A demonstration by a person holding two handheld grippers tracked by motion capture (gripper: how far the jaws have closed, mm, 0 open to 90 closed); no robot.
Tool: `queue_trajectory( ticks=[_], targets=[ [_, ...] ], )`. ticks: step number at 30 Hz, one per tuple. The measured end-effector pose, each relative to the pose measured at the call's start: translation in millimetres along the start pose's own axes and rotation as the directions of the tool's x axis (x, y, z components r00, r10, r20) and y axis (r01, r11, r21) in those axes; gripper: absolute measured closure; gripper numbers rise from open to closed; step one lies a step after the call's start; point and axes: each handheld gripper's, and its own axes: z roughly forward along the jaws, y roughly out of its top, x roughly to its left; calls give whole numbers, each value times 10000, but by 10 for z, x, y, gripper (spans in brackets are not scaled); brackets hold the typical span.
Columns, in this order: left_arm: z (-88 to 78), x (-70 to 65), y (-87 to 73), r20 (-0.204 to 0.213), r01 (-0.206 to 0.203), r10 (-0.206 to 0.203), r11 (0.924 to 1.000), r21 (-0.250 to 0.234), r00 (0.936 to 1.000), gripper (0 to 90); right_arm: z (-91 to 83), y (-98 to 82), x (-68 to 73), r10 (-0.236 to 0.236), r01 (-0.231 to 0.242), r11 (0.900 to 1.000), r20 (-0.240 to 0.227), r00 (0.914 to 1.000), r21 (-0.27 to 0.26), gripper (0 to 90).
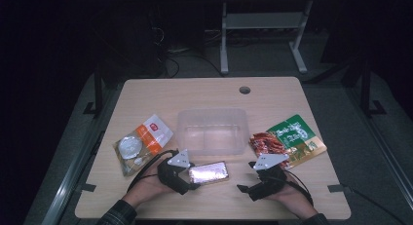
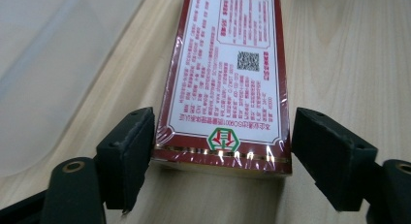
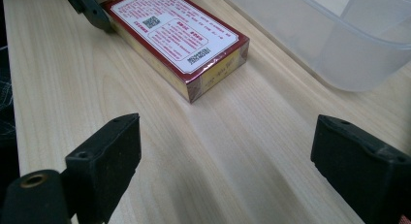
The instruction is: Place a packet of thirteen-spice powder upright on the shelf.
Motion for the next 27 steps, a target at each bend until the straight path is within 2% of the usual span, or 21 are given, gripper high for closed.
queue_trajectory(
  ticks=[7,10,15,22,27],
  targets=[
    [13,12,-18,-92,-17,18,10000,69,10000,290,-9,0,-2,77,-77,10000,16,10000,11,117],
    [12,3,-30,-228,-271,273,9996,72,9994,295,-8,-2,-2,84,-84,10000,-8,10000,24,121],
    [16,-16,-36,-388,-242,241,9997,-21,9990,313,-5,-4,2,11,-11,10000,24,10000,61,123],
    [13,-19,-30,-367,-257,258,9997,26,9990,321,-3,-4,1,27,-27,10000,16,10000,90,123],
    [4,-28,-18,-166,-225,225,9997,-5,9996,322,-5,-5,-3,5,-5,10000,15,10000,99,123]
  ],
)
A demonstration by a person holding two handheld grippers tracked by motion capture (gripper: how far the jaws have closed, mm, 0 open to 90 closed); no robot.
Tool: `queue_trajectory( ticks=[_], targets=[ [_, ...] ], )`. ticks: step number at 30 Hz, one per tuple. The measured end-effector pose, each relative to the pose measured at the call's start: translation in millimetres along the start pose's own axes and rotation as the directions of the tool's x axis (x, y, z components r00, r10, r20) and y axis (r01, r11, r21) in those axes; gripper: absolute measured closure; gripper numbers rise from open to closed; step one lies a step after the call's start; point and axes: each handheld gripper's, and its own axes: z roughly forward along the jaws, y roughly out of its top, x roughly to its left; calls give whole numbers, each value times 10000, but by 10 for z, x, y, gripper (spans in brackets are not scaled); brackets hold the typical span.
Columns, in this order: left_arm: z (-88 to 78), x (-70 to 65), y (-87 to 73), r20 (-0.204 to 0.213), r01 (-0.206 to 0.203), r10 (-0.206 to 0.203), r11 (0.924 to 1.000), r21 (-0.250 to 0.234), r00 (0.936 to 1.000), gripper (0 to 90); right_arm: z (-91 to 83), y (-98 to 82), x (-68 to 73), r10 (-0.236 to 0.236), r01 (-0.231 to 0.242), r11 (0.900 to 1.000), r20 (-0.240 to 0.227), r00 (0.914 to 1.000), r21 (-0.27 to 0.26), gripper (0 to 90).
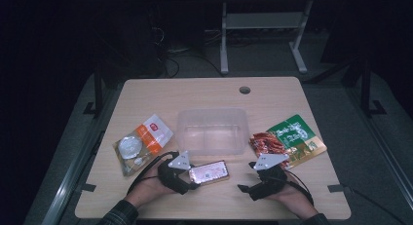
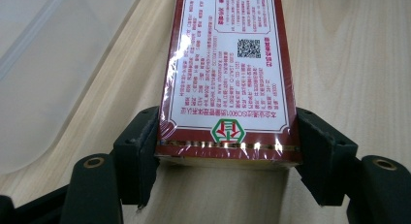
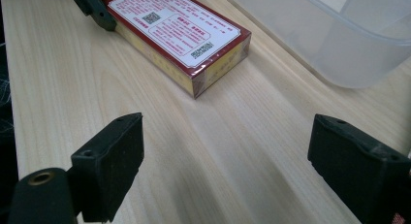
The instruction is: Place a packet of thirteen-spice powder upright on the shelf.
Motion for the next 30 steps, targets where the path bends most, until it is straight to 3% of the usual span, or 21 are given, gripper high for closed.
queue_trajectory(
  ticks=[18,30],
  targets=[
    [-216,-17,101,298,-320,330,9989,-340,9990,323,-9,-8,-2,-96,96,10000,-6,10000,-10,123],
    [-432,88,297,590,-619,657,9960,-643,9961,323,-8,-4,-1,26,-26,10000,6,10000,11,128]
  ],
)
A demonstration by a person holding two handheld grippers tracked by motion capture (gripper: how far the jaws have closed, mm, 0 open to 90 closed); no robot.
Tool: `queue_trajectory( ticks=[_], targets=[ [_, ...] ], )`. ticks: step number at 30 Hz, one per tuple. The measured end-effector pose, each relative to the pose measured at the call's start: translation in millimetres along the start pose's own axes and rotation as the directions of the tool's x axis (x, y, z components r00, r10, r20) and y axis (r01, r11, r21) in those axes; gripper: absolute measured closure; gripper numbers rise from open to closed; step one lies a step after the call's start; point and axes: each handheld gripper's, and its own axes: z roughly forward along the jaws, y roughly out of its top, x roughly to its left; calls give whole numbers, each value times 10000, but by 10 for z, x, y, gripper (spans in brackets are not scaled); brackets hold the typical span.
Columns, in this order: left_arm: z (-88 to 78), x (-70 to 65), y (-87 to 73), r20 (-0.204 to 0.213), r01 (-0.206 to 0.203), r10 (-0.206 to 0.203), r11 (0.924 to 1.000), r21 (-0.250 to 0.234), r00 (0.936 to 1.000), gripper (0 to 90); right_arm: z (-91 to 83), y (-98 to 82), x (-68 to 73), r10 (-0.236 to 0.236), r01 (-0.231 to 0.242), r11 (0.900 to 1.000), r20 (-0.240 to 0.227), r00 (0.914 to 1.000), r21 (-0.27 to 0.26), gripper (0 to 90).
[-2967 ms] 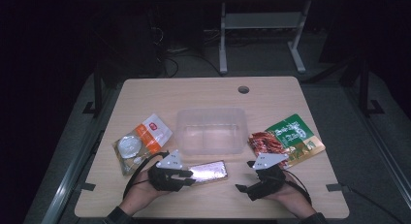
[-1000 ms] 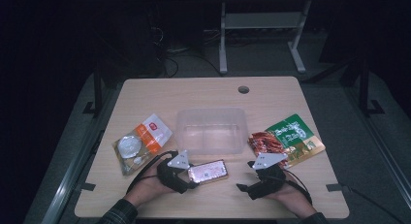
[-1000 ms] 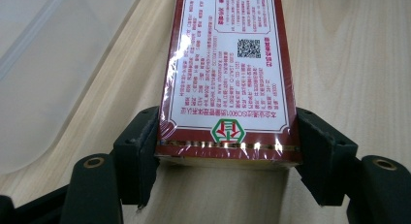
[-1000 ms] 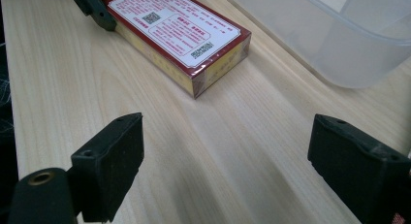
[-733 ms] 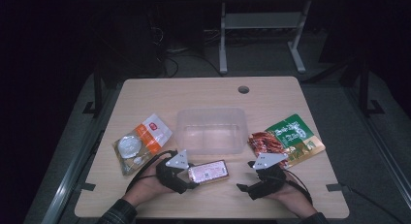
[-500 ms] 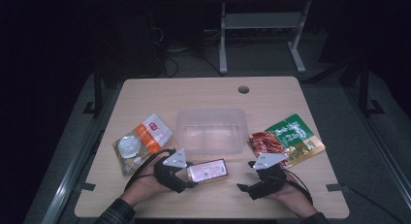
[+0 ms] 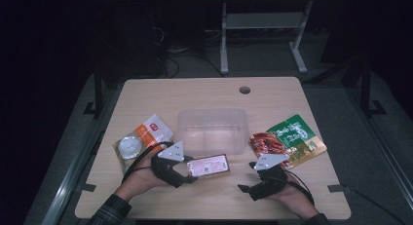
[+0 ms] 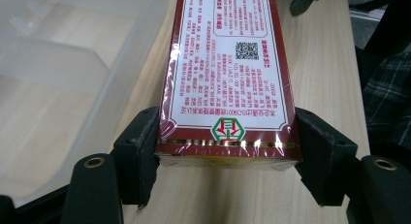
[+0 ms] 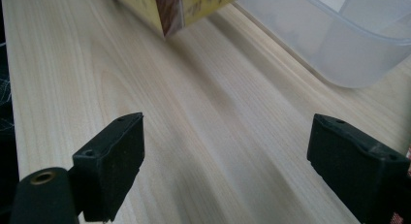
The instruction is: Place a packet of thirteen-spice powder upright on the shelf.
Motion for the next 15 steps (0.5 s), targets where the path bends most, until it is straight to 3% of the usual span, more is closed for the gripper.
queue_trajectory(
  ticks=[5,15],
  targets=[
    [-55,71,104,66,-122,123,9998,-136,9999,323,3,1,-5,36,-36,10000,-4,10000,18,129],
    [-69,241,321,167,-442,440,9990,96,9989,323,5,-2,-5,55,-55,10000,-27,10000,20,130]
  ],
)
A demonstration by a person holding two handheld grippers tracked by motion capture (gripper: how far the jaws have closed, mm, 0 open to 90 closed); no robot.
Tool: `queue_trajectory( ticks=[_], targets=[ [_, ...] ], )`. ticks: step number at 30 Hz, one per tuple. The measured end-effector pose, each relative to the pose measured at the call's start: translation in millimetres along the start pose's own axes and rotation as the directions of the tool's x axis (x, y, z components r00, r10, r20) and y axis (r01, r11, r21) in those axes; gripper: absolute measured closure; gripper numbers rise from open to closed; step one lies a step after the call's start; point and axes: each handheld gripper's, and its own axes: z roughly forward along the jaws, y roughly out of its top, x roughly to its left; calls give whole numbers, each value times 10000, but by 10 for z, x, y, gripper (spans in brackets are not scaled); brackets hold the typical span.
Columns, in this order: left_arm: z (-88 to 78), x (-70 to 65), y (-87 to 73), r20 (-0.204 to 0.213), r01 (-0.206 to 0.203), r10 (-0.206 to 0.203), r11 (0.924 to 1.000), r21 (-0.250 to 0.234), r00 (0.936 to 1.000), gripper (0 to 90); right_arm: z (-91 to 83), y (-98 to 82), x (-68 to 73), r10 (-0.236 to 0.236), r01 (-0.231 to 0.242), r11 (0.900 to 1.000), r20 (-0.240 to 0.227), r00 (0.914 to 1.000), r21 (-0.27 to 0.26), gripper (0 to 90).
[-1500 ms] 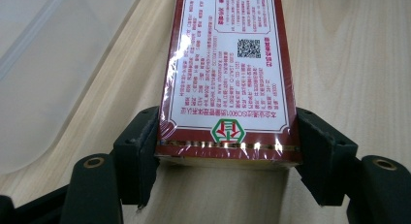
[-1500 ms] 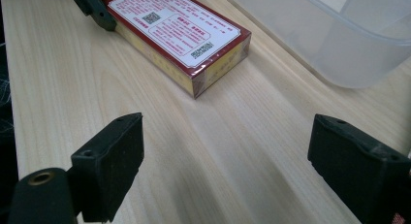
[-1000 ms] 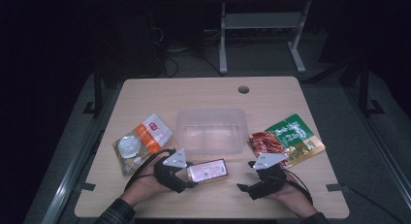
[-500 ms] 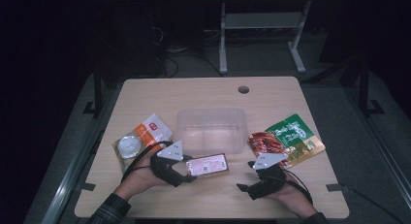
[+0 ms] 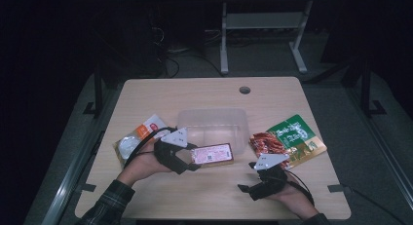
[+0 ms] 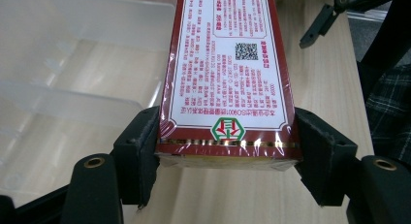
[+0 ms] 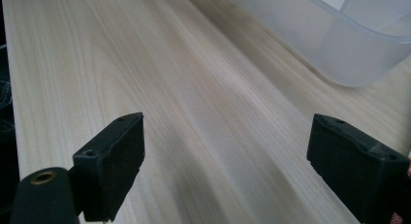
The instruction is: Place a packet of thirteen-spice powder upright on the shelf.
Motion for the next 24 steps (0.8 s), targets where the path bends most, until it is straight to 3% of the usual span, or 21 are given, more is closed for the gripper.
queue_trajectory(
  ticks=[14,24],
  targets=[
    [-27,293,293,-223,-299,301,9995,126,9993,323,3,2,3,-9,9,10000,-28,10000,-12,131],
    [91,599,466,-270,-189,193,9997,150,9994,323,5,0,15,-29,29,10000,-102,9999,-22,132]
  ],
)
